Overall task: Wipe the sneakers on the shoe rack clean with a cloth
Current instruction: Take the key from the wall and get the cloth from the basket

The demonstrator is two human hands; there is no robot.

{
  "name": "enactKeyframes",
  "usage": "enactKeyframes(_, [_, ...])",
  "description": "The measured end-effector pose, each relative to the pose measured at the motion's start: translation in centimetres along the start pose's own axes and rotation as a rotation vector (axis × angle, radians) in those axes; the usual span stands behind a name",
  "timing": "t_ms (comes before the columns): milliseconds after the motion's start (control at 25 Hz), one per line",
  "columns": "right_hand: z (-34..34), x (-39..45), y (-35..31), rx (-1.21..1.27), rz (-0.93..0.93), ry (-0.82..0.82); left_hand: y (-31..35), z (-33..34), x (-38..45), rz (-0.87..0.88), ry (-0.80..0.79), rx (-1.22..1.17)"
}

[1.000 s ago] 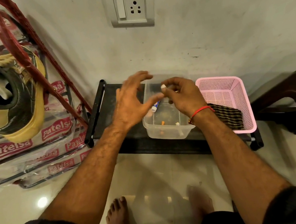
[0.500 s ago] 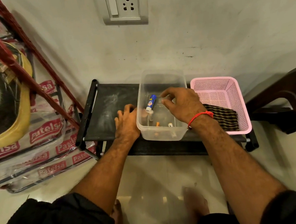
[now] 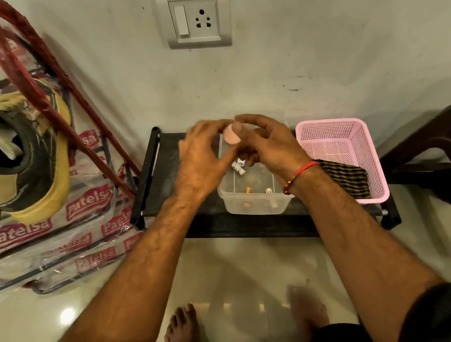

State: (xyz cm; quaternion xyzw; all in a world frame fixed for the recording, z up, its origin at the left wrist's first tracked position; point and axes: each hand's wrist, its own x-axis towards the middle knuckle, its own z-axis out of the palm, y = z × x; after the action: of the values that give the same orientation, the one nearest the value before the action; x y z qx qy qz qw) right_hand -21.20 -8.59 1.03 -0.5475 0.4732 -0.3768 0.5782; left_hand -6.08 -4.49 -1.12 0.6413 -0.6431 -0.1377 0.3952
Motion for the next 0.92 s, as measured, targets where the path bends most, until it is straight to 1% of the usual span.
enactKeyframes(40, [-0.2,-0.2,0.0,-0.066,-0.021,0.025,0.2,0.6,-0.2,0.005,-0.055,0.049])
enactKeyframes(80, [-0.7,-0.1,0.3,-0.222,-0.049,0.062,-0.1,0.9,-0.2,-0.039,-0.108,0.103])
enactKeyframes(120, [-1.4,-0.1,0.7,-0.433,-0.076,0.080,-0.6,0.7,-0.1,-0.108,-0.147,0.126])
enactKeyframes(160, [-2.0,0.0,1.2,-0.628,-0.077,0.068,-1.3,0.2,0.0,-0.184,-0.153,0.109])
enactKeyframes(200, [-2.4,0.0,1.7,-0.767,-0.053,0.025,-2.0,-0.4,0.0,-0.255,-0.124,0.071])
enactKeyframes(240, [-2.6,0.0,2.2,-0.843,-0.033,-0.021,-2.7,-0.9,-0.2,-0.315,-0.082,0.038])
enactKeyframes(280, [-2.7,0.1,2.4,-0.869,-0.035,-0.035,-3.1,-1.2,-0.5,-0.375,-0.068,0.033])
enactKeyframes(320, [-2.8,0.2,2.3,-0.860,-0.062,-0.018,-3.2,-1.2,-0.8,-0.428,-0.090,0.042])
enactKeyframes(400, [-3.4,0.3,1.7,-0.807,-0.110,0.078,-2.5,-0.9,-1.2,-0.498,-0.218,0.061])
enactKeyframes(480, [-4.3,-0.2,1.1,-0.790,-0.102,0.177,-1.2,-1.0,-1.6,-0.539,-0.338,0.036])
enactKeyframes(560, [-4.8,-1.4,1.1,-0.835,-0.040,0.178,-0.1,-1.5,-2.4,-0.603,-0.416,0.033])
enactKeyframes(600, [-4.8,-2.1,1.4,-0.850,-0.005,0.153,0.4,-1.7,-3.0,-0.630,-0.447,-0.001])
enactKeyframes(680, [-4.7,-3.3,1.9,-0.812,0.034,0.145,1.1,-1.8,-4.5,-0.691,-0.493,-0.210])
enactKeyframes(760, [-4.9,-3.7,2.2,-0.774,0.056,0.177,1.8,-1.6,-5.8,-0.719,-0.494,-0.437])
enactKeyframes(800, [-4.9,-3.9,2.4,-0.770,0.069,0.161,2.0,-1.5,-6.3,-0.727,-0.456,-0.507])
enactKeyframes(880, [-4.3,-4.2,2.8,-0.768,0.083,0.108,2.1,-1.5,-7.0,-0.744,-0.330,-0.559])
enactKeyframes(920, [-3.7,-4.4,2.7,-0.760,0.060,0.104,2.1,-1.7,-7.1,-0.745,-0.267,-0.556])
